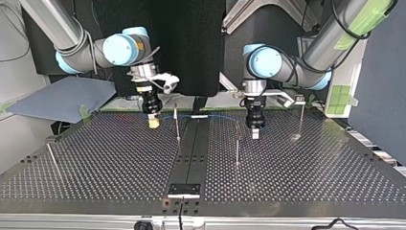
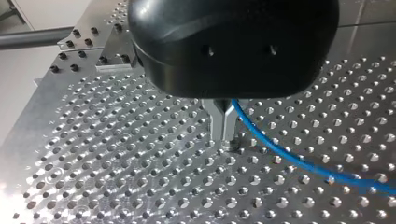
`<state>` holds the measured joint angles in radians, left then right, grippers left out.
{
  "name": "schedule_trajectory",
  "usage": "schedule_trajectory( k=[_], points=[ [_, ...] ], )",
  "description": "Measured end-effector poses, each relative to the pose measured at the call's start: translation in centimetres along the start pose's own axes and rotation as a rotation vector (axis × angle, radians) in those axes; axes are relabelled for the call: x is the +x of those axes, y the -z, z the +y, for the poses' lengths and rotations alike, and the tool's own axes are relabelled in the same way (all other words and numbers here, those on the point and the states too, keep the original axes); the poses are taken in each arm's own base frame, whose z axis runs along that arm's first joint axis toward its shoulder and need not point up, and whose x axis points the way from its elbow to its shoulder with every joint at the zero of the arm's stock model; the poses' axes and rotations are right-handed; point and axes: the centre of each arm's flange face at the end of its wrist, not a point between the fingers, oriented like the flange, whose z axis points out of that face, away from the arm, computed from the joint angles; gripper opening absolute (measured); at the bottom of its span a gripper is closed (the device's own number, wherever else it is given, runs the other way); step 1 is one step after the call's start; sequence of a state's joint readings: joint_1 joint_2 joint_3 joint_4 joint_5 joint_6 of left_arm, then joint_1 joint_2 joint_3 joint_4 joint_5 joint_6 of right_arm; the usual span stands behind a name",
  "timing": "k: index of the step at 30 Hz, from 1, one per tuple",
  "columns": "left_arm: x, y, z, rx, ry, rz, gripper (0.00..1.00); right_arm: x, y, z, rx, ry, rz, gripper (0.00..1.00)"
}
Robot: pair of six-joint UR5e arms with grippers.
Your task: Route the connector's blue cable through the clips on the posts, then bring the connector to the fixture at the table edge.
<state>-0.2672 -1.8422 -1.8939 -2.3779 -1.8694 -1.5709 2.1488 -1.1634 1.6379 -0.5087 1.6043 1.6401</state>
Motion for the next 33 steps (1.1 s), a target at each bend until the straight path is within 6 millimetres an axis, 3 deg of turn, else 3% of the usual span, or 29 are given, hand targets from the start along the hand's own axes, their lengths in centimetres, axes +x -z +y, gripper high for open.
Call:
schedule_trajectory(
  k=[17, 33],
  points=[
    [0.4, 1.2, 0.1, -0.029, -0.052, 0.080, 0.00, -0.2, 0.4, -1.5, 0.051, 0.011, -0.016, 0.00],
    [-1.2, 1.3, 0.1, -0.029, -0.040, 0.054, 0.00, 0.1, 0.3, -1.7, 0.060, 0.010, -0.008, 0.00]
  ],
)
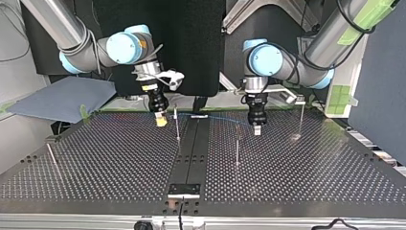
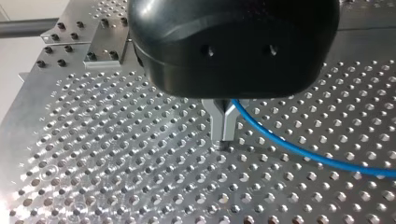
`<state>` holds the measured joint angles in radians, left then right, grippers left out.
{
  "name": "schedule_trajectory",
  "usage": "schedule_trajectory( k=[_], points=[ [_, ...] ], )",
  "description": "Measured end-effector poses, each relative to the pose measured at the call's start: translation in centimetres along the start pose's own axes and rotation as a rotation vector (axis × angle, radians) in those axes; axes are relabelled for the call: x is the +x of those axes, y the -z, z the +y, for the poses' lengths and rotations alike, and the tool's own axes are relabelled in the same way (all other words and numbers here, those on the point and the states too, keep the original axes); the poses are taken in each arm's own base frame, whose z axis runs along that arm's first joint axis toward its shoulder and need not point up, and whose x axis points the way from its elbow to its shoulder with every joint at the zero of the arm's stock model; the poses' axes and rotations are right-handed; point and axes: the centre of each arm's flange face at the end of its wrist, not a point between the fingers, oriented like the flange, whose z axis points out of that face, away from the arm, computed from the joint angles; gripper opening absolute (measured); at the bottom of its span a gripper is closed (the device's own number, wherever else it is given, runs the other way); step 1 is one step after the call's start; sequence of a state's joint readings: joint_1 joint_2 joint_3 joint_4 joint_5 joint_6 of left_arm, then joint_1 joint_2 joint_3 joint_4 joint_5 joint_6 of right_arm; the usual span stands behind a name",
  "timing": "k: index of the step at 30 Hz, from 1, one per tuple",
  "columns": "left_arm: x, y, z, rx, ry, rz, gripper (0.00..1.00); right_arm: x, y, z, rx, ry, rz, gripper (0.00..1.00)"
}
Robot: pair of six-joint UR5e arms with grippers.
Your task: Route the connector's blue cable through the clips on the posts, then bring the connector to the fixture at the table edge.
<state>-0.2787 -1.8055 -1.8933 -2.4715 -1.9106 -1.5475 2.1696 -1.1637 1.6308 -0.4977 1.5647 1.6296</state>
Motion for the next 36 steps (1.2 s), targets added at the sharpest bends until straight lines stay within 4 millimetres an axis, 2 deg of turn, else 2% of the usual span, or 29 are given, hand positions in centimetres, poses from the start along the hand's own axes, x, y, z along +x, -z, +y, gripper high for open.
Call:
schedule_trajectory(
  k=[13, 23, 36],
  points=[
    [0.1, -0.8, 0.0, 0.016, 0.026, -0.035, 0.00, 0.2, -0.4, 1.5, -0.026, -0.005, 0.003, 0.00],
    [2.0, -1.8, -0.1, 0.018, 0.032, -0.021, 0.00, 0.3, -0.7, 2.5, -0.042, -0.005, 0.010, 0.00],
    [0.7, -3.8, 0.2, 0.032, 0.099, -0.056, 0.00, 0.7, -1.4, 4.3, -0.066, -0.006, 0.030, 0.00]
  ],
)
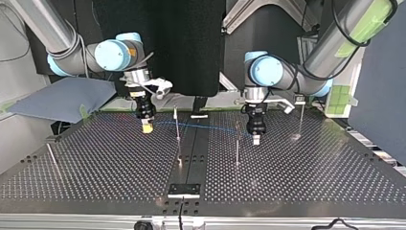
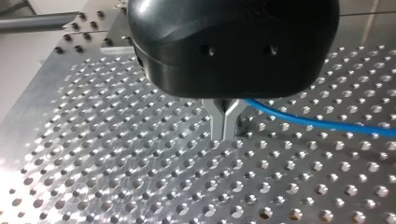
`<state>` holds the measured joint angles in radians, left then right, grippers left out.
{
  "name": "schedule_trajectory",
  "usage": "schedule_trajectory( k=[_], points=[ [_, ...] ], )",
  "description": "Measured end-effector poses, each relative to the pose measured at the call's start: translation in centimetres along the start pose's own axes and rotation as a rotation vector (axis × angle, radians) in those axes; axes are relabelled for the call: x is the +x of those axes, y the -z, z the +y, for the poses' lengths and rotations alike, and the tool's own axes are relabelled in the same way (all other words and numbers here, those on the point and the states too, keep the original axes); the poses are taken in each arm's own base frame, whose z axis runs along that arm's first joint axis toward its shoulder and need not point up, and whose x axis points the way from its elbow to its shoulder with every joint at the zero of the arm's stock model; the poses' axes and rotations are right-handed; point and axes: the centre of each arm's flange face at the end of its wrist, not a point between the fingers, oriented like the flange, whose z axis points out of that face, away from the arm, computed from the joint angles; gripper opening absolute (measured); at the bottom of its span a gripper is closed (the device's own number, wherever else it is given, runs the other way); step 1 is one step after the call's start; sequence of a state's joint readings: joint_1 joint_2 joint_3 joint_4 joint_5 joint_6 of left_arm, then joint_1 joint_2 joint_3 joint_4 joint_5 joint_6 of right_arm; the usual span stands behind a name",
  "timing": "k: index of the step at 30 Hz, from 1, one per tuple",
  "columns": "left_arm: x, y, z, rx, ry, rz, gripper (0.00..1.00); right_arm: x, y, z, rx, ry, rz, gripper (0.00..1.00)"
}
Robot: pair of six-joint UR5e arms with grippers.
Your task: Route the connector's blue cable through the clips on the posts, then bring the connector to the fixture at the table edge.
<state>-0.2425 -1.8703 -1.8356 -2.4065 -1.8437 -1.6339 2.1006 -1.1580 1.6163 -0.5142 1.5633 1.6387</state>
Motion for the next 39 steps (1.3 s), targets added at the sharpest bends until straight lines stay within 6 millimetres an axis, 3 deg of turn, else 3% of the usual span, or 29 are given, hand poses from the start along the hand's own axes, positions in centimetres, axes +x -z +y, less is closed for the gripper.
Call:
schedule_trajectory(
  k=[13, 14, 21, 23, 24, 25, 26, 27, 28, 39],
  points=[
    [0.0, -0.5, 0.8, -0.003, 0.006, 0.006, 0.00, 0.1, -0.3, 0.7, -0.004, -0.001, 0.002, 0.00],
    [0.0, -0.4, 0.8, -0.005, 0.000, 0.008, 0.07, 0.1, -0.3, 0.8, -0.004, -0.001, 0.001, 0.00],
    [0.2, -0.1, 0.9, -0.021, 0.010, 0.029, 0.13, 0.0, -0.3, 0.7, 0.001, -0.001, -0.005, 0.00],
    [0.3, -0.1, 0.9, -0.010, 0.025, 0.032, 0.34, 0.0, -0.3, 0.7, 0.001, -0.001, -0.006, 0.00],
    [0.3, -0.1, 0.9, -0.005, 0.030, 0.031, 0.34, 0.0, -0.2, 0.7, 0.002, -0.001, -0.006, 0.00],
    [0.2, -0.2, 0.9, 0.003, 0.034, 0.031, 0.62, 0.0, -0.2, 0.7, 0.002, -0.001, -0.007, 0.00],
    [0.2, -0.2, 0.9, 0.009, 0.035, 0.031, 0.81, 0.0, -0.2, 0.7, 0.002, -0.001, -0.008, 0.00],
    [0.2, -0.2, 0.9, 0.016, 0.037, 0.032, 0.81, 0.0, -0.2, 0.7, 0.003, -0.001, -0.008, 0.00],
    [0.3, -0.3, 0.9, 0.023, 0.040, 0.035, 1.00, 0.0, -0.2, 0.7, 0.003, -0.001, -0.009, 0.00],
    [0.8, 0.3, 2.0, -0.027, 0.101, 0.105, 1.00, -0.1, -0.1, 0.4, 0.007, -0.001, -0.015, 0.00]
  ],
)
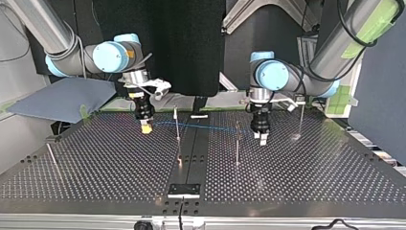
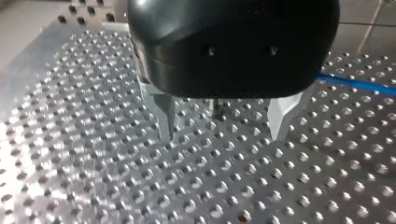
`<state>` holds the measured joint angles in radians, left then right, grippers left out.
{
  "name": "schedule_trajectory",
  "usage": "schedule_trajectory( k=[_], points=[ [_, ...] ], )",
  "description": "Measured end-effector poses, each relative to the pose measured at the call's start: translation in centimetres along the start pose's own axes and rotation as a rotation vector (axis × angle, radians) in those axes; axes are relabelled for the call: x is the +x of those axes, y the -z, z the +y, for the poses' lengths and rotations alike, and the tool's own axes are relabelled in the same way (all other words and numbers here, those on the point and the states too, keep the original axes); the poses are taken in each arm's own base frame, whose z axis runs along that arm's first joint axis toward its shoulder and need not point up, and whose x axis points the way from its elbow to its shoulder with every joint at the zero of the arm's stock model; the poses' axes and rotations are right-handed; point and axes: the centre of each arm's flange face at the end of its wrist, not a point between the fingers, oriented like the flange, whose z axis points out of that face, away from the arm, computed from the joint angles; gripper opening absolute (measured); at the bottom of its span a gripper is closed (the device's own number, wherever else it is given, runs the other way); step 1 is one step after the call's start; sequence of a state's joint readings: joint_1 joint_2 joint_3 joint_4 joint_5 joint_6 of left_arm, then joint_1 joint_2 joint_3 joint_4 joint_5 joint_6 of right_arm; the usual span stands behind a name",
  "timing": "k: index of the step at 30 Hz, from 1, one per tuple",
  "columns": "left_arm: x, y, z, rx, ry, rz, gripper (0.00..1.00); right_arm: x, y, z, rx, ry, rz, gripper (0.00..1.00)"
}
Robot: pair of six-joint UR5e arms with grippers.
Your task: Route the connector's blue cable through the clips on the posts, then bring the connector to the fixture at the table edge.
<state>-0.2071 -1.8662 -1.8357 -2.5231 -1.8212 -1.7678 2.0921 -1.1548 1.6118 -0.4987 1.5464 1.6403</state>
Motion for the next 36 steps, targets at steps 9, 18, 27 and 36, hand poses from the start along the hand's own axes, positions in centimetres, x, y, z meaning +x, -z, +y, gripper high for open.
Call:
schedule_trajectory(
  k=[9, 18, 27, 36],
  points=[
    [0.3, 2.0, 0.5, -0.010, 0.054, 0.067, 1.00, -0.1, 0.1, -0.1, 0.001, 0.000, -0.006, 0.00],
    [-0.6, 4.7, -0.1, 0.066, 0.131, 0.066, 1.00, -0.1, 0.1, -0.2, 0.006, 0.000, -0.007, 0.00],
    [0.1, 7.7, 0.0, 0.128, 0.195, 0.122, 1.00, -0.1, 0.2, -0.4, 0.009, 0.000, -0.013, 0.00],
    [-1.0, 10.6, -0.8, 0.215, 0.212, 0.134, 1.00, -0.2, 0.2, -0.5, 0.012, 0.000, -0.013, 0.00]
  ],
)
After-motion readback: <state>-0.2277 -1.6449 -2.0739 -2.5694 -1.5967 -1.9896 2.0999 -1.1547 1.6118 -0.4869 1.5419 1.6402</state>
